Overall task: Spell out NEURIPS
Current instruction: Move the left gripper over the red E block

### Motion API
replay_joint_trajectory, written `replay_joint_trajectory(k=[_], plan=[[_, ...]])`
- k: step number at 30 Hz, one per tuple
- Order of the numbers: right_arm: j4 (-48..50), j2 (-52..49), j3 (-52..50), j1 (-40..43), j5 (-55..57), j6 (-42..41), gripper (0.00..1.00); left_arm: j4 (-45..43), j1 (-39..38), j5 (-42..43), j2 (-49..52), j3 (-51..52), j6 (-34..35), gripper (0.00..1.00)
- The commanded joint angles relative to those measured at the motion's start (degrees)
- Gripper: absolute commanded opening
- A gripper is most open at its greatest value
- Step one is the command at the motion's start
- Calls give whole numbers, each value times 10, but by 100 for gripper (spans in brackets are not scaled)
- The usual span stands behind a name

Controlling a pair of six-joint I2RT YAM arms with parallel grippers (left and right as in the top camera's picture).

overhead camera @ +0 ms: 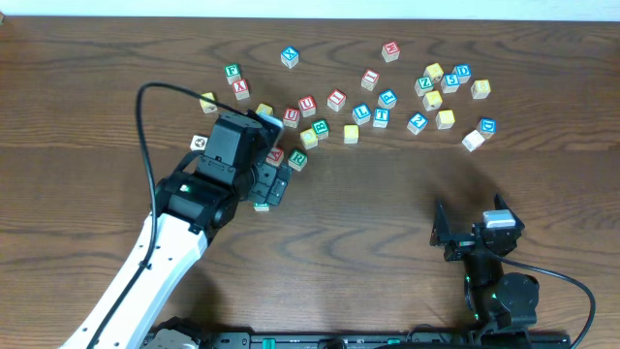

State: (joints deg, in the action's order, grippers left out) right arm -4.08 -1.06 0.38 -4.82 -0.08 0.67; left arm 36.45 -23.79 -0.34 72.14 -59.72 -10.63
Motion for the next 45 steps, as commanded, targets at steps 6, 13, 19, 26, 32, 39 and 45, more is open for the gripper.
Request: replay_joint_trajectory(k=[6,13,19,26,32,39,45], plan=[[-2,2,-1,3,-1,-4,99,-35,70,1,73,-12,-121,98],[-2,2,-1,3,-1,-4,99,-39,143,64,162,-31,-144,98],[-2,2,-1,3,-1,-4,99,14,157,93,247,-84,-173,98],[-2,2,-1,3,-1,-4,99,64,157,93,333,-153,-205,98],[-2,2,-1,3,-1,-4,99,68,158,93,350,-160,-229,98],[-2,2,-1,3,-1,-4,99,67,158,93,350,-160,-235,98],[-2,2,-1,3,-1,-4,99,59,158,93,354,-160,-235,98]])
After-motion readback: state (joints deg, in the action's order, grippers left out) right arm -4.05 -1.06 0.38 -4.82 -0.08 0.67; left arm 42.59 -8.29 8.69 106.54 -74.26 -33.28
